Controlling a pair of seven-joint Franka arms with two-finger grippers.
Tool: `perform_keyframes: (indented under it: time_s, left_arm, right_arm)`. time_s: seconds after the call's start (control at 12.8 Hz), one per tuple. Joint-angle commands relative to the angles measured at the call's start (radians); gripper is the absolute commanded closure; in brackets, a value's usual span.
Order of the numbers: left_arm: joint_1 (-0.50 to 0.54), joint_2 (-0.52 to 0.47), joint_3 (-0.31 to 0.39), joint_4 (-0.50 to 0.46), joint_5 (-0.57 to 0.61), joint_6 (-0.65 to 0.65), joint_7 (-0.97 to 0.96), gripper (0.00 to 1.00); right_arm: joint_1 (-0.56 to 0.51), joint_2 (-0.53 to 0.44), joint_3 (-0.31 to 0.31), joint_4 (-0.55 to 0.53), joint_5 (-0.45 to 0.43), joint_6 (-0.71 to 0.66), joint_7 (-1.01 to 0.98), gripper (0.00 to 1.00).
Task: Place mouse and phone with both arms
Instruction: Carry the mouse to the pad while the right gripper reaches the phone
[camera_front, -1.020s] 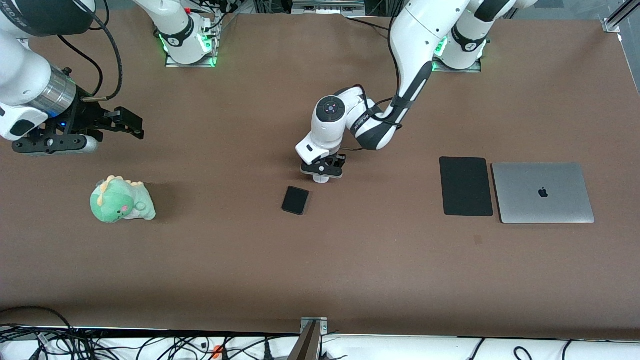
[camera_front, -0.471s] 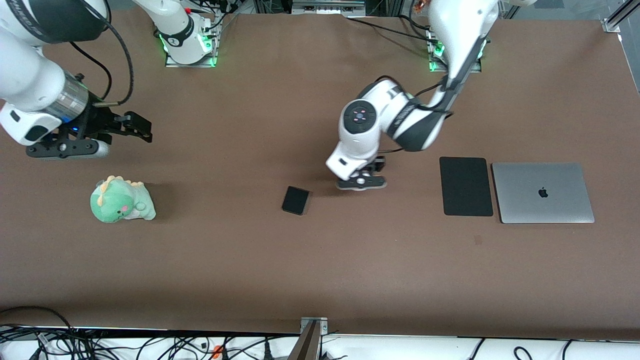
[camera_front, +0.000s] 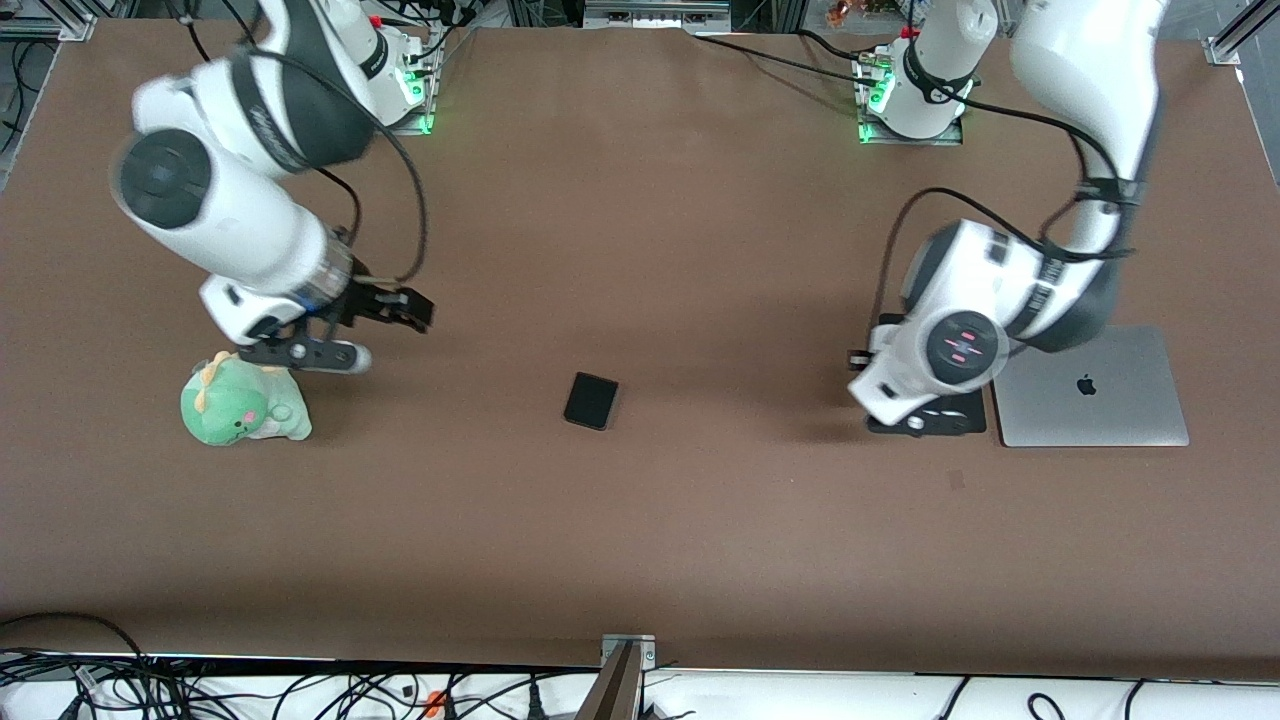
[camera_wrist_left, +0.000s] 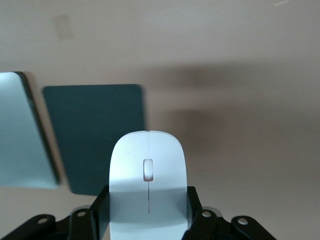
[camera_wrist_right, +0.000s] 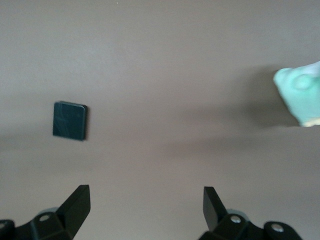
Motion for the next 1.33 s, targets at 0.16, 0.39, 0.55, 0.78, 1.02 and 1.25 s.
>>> perform_keyframes:
  time_s: [0.16, 0.39, 0.55, 0.78, 1.02, 1.25]
  left_arm:
    - [0.123, -0.036, -0.023, -0.220, 0.005, 0.229, 0.164, 0.48]
    - [0.162, -0.041, -0.020, -0.354, 0.020, 0.453, 0.177, 0.46]
    - [0.192, -0.039, -0.022, -0.377, 0.023, 0.502, 0.181, 0.46]
    - [0.195, -0.038, -0.022, -0.385, 0.023, 0.507, 0.188, 0.43]
    - [0.208, -0.036, -0.022, -0.386, 0.023, 0.505, 0.194, 0.00]
    - [0.203, -0.062, -0.025, -0.374, 0.023, 0.478, 0.195, 0.00]
  right_arm:
    - [0.125, 0.163, -0.004, 0.013, -0.050, 0.208, 0.258, 0.00]
    - [0.210, 0.284, -0.007, 0.016, -0.090, 0.378, 0.415, 0.00]
    - [0.240, 0.344, -0.009, 0.018, -0.127, 0.450, 0.475, 0.00]
    - [0.264, 0.415, -0.013, 0.035, -0.132, 0.522, 0.503, 0.00]
    - [0.296, 0.481, -0.022, 0.074, -0.151, 0.567, 0.550, 0.00]
    - [0.313, 0.513, -0.030, 0.088, -0.205, 0.575, 0.591, 0.00]
